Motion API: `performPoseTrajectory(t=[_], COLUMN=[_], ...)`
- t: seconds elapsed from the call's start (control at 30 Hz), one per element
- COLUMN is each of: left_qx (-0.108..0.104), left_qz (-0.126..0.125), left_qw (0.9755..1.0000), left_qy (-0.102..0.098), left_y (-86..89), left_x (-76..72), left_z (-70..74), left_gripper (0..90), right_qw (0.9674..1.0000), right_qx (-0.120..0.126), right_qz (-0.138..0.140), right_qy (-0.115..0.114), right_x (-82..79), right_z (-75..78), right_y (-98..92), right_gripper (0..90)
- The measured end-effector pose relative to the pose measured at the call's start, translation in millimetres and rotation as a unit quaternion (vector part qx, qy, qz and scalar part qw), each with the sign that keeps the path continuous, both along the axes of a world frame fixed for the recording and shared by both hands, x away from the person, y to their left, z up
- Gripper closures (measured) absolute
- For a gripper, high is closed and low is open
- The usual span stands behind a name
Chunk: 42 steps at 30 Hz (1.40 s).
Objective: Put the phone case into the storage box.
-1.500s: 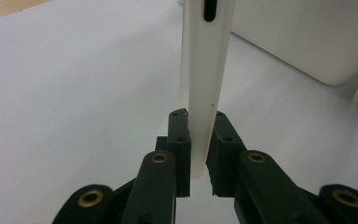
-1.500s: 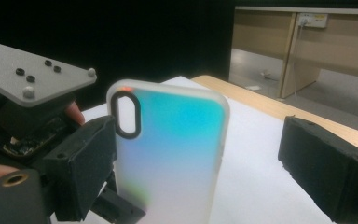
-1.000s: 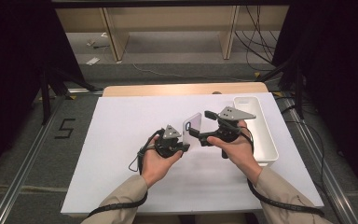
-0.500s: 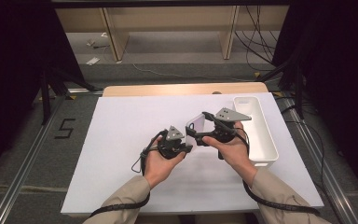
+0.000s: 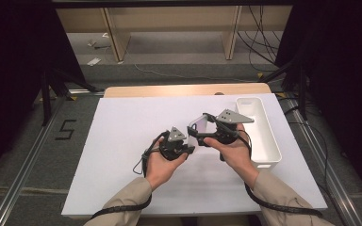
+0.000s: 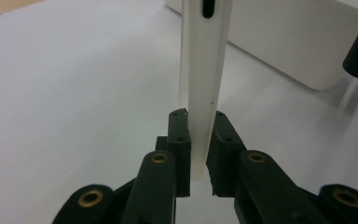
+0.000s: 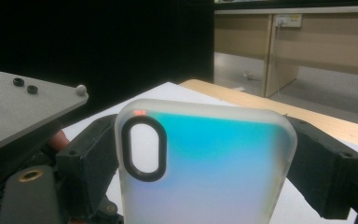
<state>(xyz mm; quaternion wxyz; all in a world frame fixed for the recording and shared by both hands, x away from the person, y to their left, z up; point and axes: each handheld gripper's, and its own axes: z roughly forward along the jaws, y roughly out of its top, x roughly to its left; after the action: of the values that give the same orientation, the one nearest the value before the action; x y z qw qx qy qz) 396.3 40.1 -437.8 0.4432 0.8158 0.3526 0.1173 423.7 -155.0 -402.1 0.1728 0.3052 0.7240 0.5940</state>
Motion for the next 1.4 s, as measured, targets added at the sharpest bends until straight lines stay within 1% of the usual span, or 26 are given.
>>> performPoseTrajectory(t=[0.37, 0.57, 0.77, 0.9, 0.97, 1.03, 1.1, 1.17, 1.27, 1.33, 1.4], left_qx=[0.0, -0.005, -0.007, -0.008, -0.01, -0.013, -0.013, -0.007, -0.002, 0.006, 0.015], left_qz=[-0.001, -0.001, -0.002, -0.004, -0.005, -0.009, -0.016, -0.027, -0.034, -0.042, -0.05], left_qw=[1.0, 0.9999, 0.9998, 0.9998, 0.9997, 0.9995, 0.9993, 0.9989, 0.9988, 0.9986, 0.9982], left_qy=[-0.007, -0.014, -0.017, -0.02, -0.022, -0.026, -0.031, -0.038, -0.034, -0.032, -0.029], left_y=[0.5, 0.6, 0.8, 1.3, 2.1, 2.5, 2.9, 3.3, 3.9, 5.1, 7.7], left_x=[-0.4, -0.1, 0.3, 0.7, 1.0, 1.4, 1.5, 1.6, 1.2, 0.7, -0.3], left_z=[0.8, 0.9, 1.1, 1.0, 1.5, 2.1, 3.0, 3.2, 2.9, 3.3, 4.8], left_gripper=[80.2, 79.2, 76.0, 71.0, 67.5, 62.1, 54.0, 43.7, 28.2, 20.4, 14.8], right_qw=[1.0, 1.0, 1.0, 1.0, 1.0, 1.0, 1.0, 0.9999, 0.9999, 0.9998, 0.9998], right_qx=[0.003, 0.004, 0.004, 0.005, 0.006, 0.005, 0.006, 0.006, 0.007, 0.006, 0.007], right_qz=[-0.001, 0.0, 0.0, -0.002, -0.004, -0.005, -0.007, -0.01, -0.014, -0.018, -0.021], right_qy=[-0.001, -0.002, -0.002, -0.002, -0.003, -0.003, -0.002, -0.003, -0.001, -0.002, -0.002], right_x=[-0.4, -0.5, -1.0, -0.8, -0.6, -0.3, 0.0, 0.6, 1.3, 2.0, 2.4], right_z=[1.3, 3.1, 4.1, 4.9, 5.6, 6.3, 6.9, 7.3, 8.2, 8.8, 9.6], right_y=[-0.7, -1.7, -1.8, -2.9, -3.6, -4.9, -6.2, -7.9, -10.5, -12.1, -14.1], right_gripper=[17.9, 18.1, 18.2, 18.2, 18.2, 18.2, 18.2, 18.2, 18.2, 18.2, 18.2])
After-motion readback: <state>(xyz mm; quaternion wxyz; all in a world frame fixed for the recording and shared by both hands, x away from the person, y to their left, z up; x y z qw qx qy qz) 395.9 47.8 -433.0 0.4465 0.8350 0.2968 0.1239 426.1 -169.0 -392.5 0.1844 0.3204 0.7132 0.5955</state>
